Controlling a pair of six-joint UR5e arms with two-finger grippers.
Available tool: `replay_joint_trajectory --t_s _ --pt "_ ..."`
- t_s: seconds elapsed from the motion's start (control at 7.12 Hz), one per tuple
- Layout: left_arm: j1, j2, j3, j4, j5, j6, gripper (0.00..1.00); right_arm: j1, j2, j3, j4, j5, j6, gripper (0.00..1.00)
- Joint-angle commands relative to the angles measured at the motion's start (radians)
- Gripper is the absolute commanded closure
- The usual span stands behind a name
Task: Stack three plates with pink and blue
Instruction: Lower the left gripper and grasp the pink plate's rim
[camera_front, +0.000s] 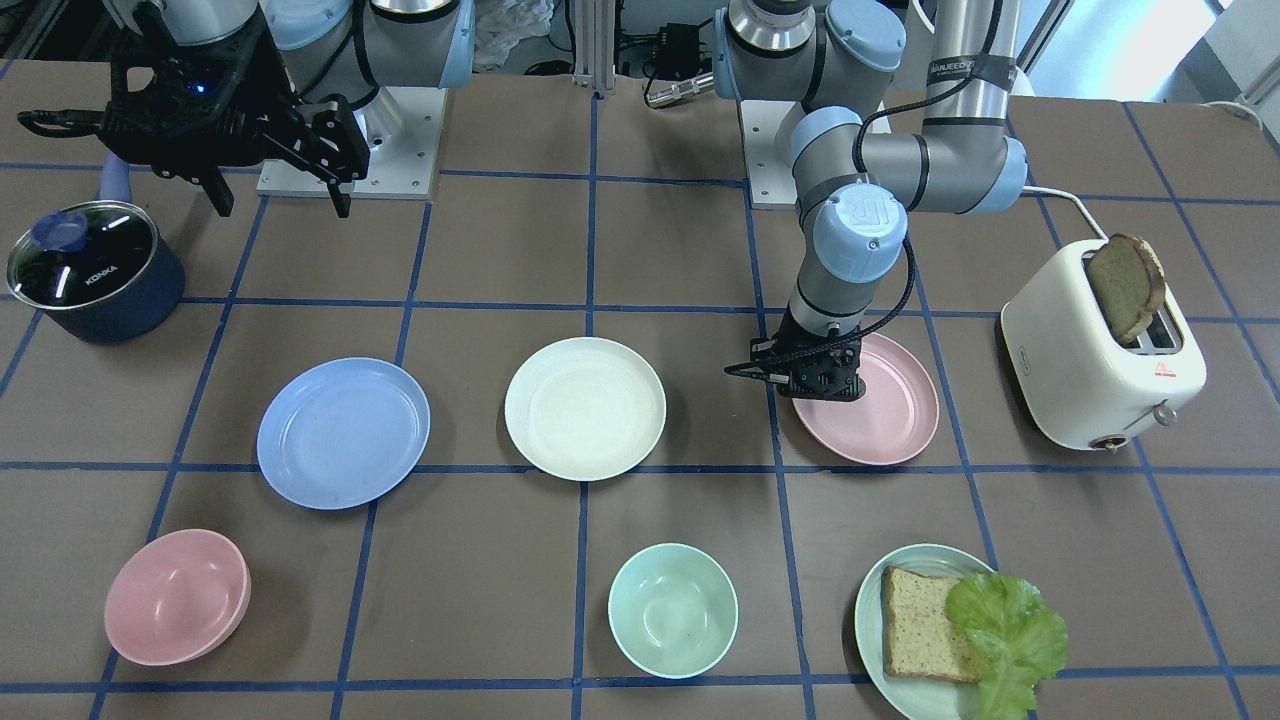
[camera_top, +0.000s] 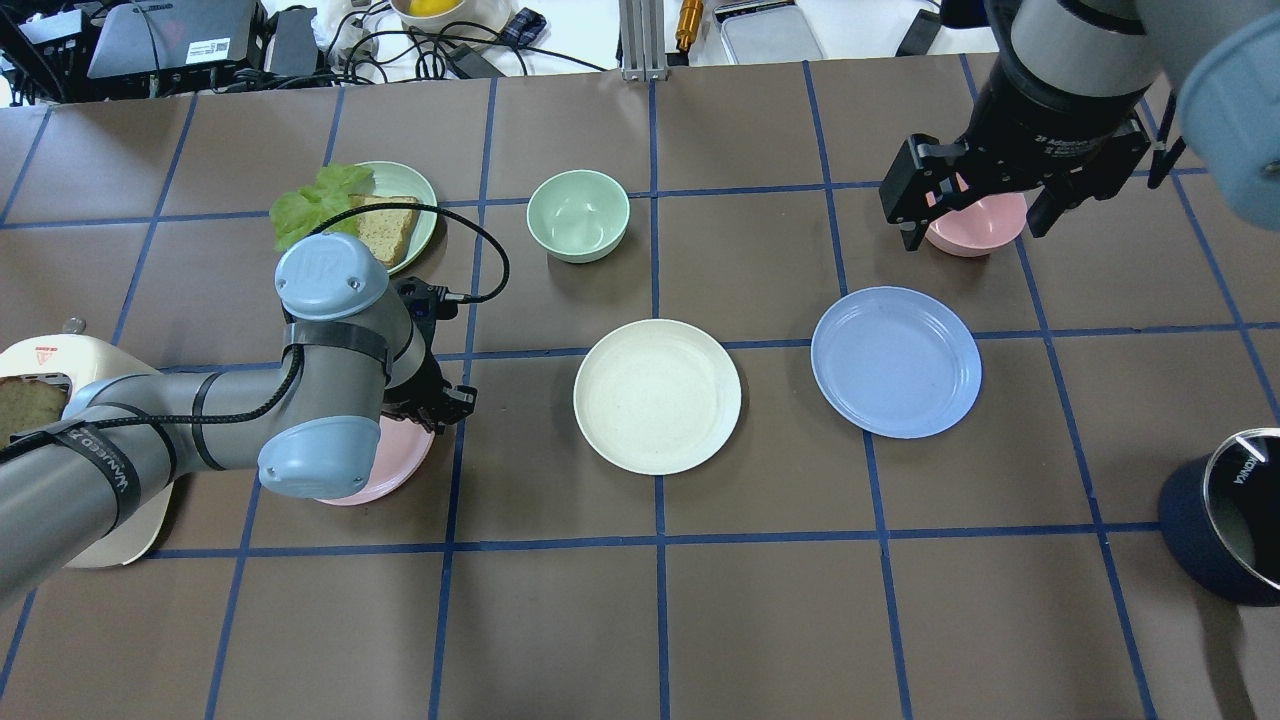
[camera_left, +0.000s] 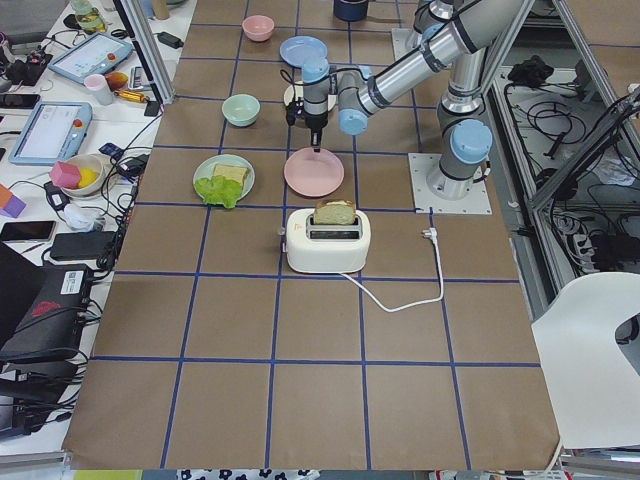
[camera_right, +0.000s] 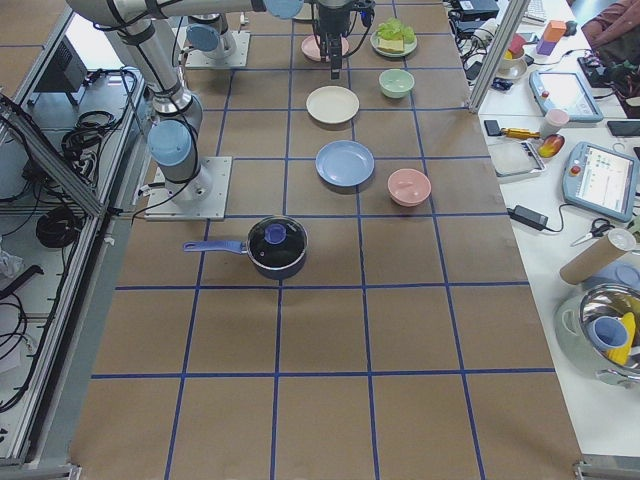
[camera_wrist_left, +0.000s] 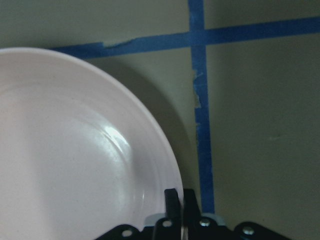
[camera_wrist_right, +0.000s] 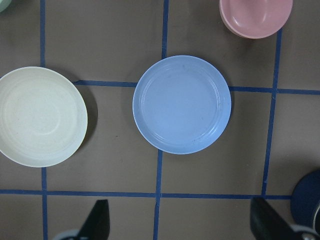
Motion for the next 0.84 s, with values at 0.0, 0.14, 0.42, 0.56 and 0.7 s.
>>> replay_joint_trajectory --t_s 0.0,0.14,0.42,0.56,0.7 --pt "-0.093 0.009 0.087 -0.031 0.007 -0.030 1.00 -0.002 -0.001 0.000 0.005 -0.003 -0.002 0.00" --pt "-0.154 -0.006 0.144 -0.073 0.001 -0.157 1.00 0.000 0.002 -0.001 0.006 -0.003 0.003 0.00" --pt "-0.228 -0.011 0.210 -0.116 -0.002 -0.265 1.00 -0.005 0.003 0.002 0.008 -0.006 -0.003 0.00" --pt "-0.260 -0.016 0.253 -0.133 -0.011 -0.326 1.00 -0.015 0.007 0.003 0.003 -0.005 -0.032 0.00" --pt "-0.301 -0.031 0.296 -0.138 -0.013 -0.378 1.00 -0.056 0.037 0.005 0.008 -0.005 -0.089 0.00"
